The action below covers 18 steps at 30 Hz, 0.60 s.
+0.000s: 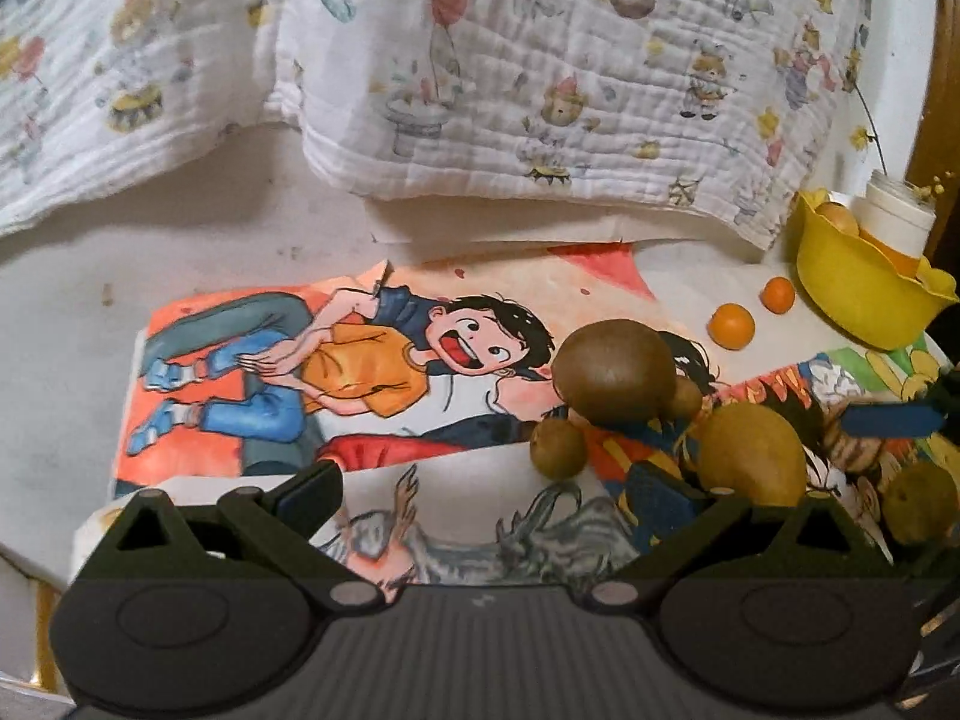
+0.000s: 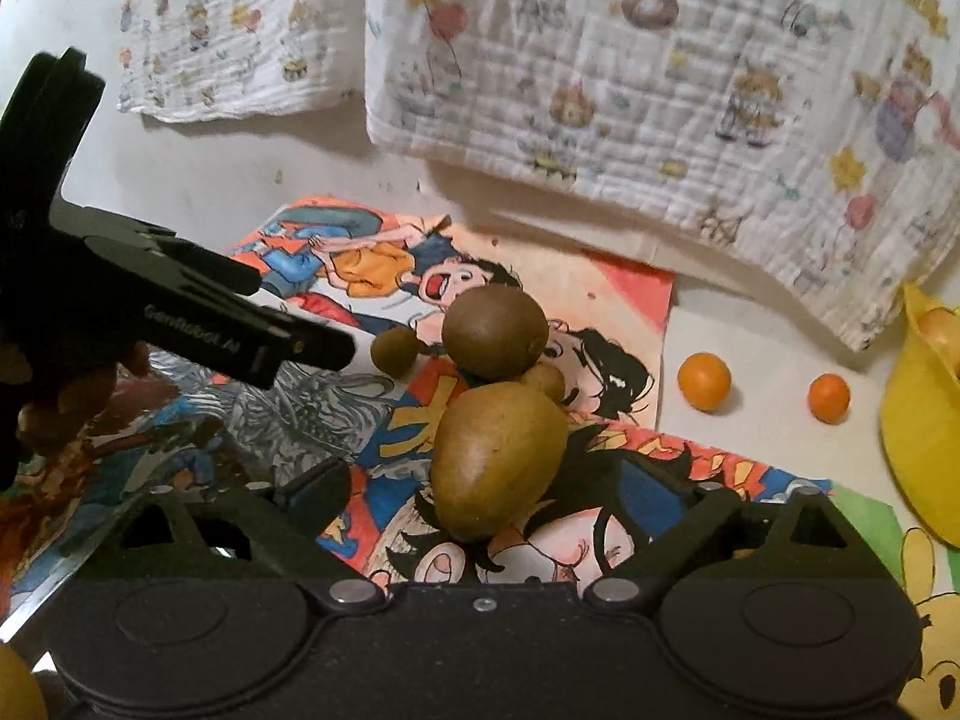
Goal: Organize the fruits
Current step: 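Grasp the large brown oval fruit with the right tool while the left tool reaches a small brown fruit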
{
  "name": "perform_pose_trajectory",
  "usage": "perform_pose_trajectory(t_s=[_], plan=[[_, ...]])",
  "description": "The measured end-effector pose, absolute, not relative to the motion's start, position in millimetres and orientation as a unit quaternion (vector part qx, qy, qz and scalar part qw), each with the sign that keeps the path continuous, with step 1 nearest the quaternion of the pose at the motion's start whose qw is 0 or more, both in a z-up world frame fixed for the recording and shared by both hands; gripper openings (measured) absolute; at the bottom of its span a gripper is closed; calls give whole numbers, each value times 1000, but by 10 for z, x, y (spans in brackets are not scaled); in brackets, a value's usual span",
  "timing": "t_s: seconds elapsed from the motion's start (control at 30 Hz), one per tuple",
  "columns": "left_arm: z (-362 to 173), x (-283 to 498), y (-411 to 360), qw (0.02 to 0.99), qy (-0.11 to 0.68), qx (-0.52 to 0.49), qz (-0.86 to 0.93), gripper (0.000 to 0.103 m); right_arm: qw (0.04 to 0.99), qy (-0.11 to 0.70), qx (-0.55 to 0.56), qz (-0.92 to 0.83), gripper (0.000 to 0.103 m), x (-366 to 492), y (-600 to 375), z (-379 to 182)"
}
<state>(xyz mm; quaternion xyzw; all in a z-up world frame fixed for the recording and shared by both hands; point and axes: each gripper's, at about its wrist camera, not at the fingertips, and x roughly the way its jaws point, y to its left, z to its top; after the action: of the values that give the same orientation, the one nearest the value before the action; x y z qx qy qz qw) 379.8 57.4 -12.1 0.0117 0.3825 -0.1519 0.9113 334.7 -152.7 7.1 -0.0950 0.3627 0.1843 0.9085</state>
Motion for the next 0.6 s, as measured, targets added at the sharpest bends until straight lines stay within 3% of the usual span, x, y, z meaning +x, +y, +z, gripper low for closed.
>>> perform_pose_trajectory(t_s=[0.13, 0.4, 0.6], plan=[[-208, 3883, 527, 908, 383, 2, -170, 102, 904, 375, -96, 183, 86, 3455, -1506, -12], [-300, 3948, 440, 902, 380, -3, -203, 76, 901, 388, -68, 182, 73, 3611, -1563, -118], [-348, 3983, 389, 900, 381, 4, -210, 58, 901, 393, -56, 178, 72, 3653, -1591, -191]])
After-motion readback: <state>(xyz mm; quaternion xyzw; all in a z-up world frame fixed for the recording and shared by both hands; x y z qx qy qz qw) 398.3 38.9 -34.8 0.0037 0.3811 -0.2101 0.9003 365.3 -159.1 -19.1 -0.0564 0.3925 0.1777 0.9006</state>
